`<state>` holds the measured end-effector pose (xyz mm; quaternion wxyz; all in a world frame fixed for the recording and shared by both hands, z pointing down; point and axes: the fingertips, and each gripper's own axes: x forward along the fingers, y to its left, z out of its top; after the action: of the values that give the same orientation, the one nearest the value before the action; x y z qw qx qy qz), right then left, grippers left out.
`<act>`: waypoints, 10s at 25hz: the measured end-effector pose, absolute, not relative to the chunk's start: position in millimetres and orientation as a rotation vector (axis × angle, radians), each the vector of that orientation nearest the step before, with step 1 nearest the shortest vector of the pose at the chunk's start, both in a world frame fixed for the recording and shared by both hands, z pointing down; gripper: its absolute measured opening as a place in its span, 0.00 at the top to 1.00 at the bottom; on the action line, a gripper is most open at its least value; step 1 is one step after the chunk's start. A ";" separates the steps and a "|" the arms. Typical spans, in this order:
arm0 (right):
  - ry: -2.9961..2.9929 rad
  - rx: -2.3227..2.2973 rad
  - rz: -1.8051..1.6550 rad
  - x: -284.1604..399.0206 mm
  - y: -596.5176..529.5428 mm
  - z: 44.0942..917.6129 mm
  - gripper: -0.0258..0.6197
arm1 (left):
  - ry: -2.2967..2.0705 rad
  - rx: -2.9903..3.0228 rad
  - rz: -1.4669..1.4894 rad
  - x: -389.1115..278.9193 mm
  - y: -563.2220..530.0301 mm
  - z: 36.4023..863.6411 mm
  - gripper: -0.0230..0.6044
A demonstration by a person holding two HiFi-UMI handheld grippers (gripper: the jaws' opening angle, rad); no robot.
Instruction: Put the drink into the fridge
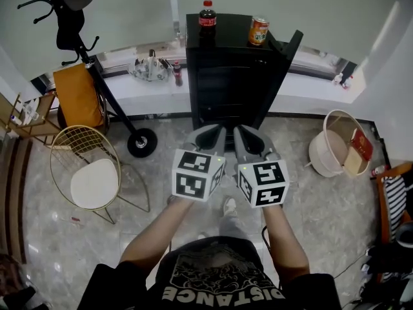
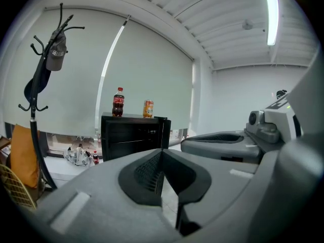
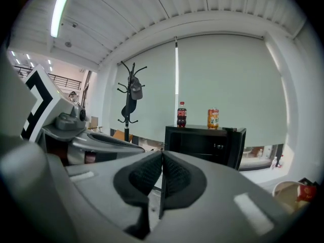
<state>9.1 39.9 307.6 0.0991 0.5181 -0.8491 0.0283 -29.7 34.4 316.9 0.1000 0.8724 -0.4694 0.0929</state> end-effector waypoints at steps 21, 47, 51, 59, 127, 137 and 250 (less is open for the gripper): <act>-2.634 1.367 0.086 64.8 -140.3 297.4 0.96 | -1.510 2.501 0.305 34.2 -142.9 304.3 0.96; -2.594 1.527 0.048 119.7 -233.4 264.1 0.94 | -1.462 2.599 0.302 75.0 -238.2 272.7 0.96; -2.546 1.604 0.039 120.0 -254.3 255.8 0.92 | -1.395 2.657 0.298 76.2 -262.9 265.2 0.96; -2.438 1.750 0.042 118.4 -290.0 244.3 0.85 | -1.270 2.737 0.297 69.5 -298.3 252.0 0.96; -2.254 2.027 0.118 122.7 -305.2 220.8 0.45 | -1.007 2.824 0.244 59.2 -308.6 232.2 0.96; -2.330 1.959 0.111 137.4 -257.0 232.3 0.45 | -1.107 2.778 0.253 70.4 -268.0 244.7 0.96; -2.172 2.052 0.290 117.1 -446.1 709.8 0.45 | -1.232 2.580 0.474 25.9 -378.8 635.4 0.96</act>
<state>117.1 -446.1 709.8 0.0694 0.6819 -0.7217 0.0965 25.9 -378.8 635.4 0.1215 0.8837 -0.4219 0.1625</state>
